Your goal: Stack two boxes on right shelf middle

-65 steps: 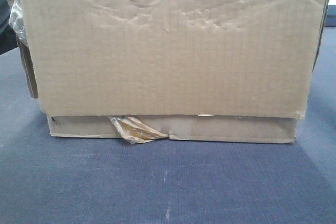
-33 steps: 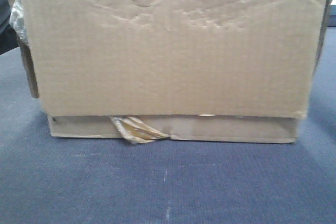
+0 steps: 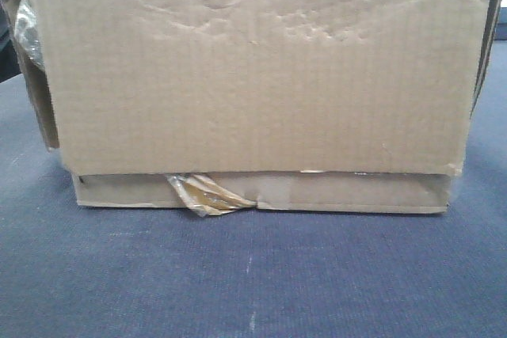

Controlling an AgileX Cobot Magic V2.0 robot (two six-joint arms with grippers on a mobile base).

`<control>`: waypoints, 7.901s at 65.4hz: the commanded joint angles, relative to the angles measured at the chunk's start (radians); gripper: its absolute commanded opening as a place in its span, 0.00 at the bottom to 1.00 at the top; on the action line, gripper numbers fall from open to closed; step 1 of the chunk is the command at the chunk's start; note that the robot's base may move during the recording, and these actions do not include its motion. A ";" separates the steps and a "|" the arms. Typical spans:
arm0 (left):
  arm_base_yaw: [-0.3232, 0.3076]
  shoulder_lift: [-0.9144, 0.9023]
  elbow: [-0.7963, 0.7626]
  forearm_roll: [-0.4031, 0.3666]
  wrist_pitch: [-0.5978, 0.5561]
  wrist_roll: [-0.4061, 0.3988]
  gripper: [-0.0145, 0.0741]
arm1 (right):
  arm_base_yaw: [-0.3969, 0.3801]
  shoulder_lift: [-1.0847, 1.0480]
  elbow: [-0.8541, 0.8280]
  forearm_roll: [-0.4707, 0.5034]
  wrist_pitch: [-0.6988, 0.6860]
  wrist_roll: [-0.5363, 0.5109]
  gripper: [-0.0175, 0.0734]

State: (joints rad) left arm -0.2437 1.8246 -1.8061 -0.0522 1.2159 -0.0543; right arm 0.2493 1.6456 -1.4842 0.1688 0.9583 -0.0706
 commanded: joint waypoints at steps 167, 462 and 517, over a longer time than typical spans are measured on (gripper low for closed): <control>0.001 -0.325 -0.263 0.040 -0.109 -0.032 0.04 | -0.009 -0.227 -0.439 -0.046 -0.009 -0.007 0.02; 0.001 -0.325 -0.263 0.058 -0.111 -0.032 0.04 | -0.009 -0.221 -0.439 -0.046 -0.024 -0.007 0.02; 0.001 -0.325 -0.263 0.063 -0.113 -0.032 0.04 | -0.009 -0.221 -0.439 -0.046 -0.024 -0.007 0.02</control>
State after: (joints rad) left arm -0.2437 1.5129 -2.0592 -0.0222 1.1385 -0.0895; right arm 0.2509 1.4334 -1.9110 0.1750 0.9916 -0.0725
